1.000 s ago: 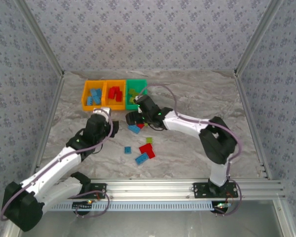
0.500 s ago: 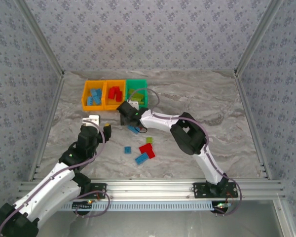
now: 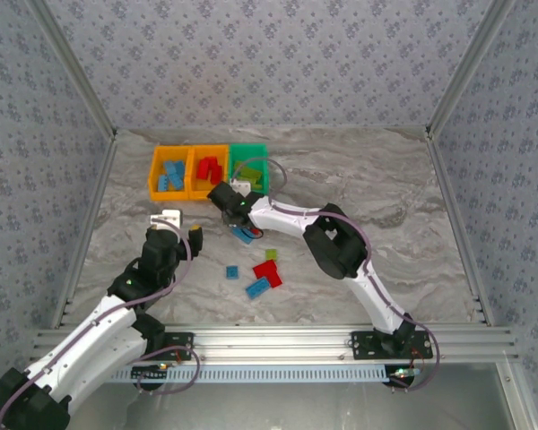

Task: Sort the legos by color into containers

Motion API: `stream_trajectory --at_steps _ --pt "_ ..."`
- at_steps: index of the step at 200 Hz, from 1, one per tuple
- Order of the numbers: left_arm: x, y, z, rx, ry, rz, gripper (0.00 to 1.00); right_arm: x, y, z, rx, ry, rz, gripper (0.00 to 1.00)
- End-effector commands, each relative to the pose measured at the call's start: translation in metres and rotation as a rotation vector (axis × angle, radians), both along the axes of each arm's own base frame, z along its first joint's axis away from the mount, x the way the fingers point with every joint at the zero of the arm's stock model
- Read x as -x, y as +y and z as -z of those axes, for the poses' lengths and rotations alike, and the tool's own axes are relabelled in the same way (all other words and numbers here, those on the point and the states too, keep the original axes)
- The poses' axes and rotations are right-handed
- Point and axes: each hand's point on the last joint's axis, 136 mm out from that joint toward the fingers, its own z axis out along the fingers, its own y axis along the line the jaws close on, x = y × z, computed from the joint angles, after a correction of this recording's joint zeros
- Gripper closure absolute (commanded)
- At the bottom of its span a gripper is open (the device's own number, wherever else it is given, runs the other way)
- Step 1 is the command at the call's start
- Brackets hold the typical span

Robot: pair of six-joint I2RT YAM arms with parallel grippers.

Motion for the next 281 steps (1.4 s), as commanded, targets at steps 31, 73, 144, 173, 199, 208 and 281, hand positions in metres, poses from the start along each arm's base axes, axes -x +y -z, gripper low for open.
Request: stream_trajectory --at_steps 31,73,144,173,199,208,281 --pt "-0.002 0.002 -0.010 0.009 -0.048 -0.005 0.19 0.025 -0.009 -0.086 -0.112 -0.134 -0.098 0.70" --pt "0.001 0.005 -0.015 0.033 -0.072 -0.018 0.19 0.028 0.032 -0.137 -0.274 -0.381 -0.473 0.70" --pt "0.003 0.010 -0.016 0.023 -0.089 -0.037 0.19 -0.070 0.065 -0.120 -0.029 -0.485 -0.543 0.68" --pt "0.003 0.010 -0.016 0.022 -0.089 -0.033 0.19 -0.100 0.072 -0.111 0.017 -0.431 -0.498 0.55" --pt "0.003 0.010 -0.016 0.018 -0.089 -0.034 0.19 -0.097 0.077 -0.109 0.040 -0.389 -0.516 0.46" --pt "0.003 0.010 -0.016 0.017 -0.089 -0.035 0.18 -0.094 0.078 -0.113 0.043 -0.390 -0.526 0.46" --pt "0.001 0.008 -0.012 0.012 -0.078 -0.026 0.18 -0.034 0.046 -0.197 0.010 -0.455 -0.569 0.45"
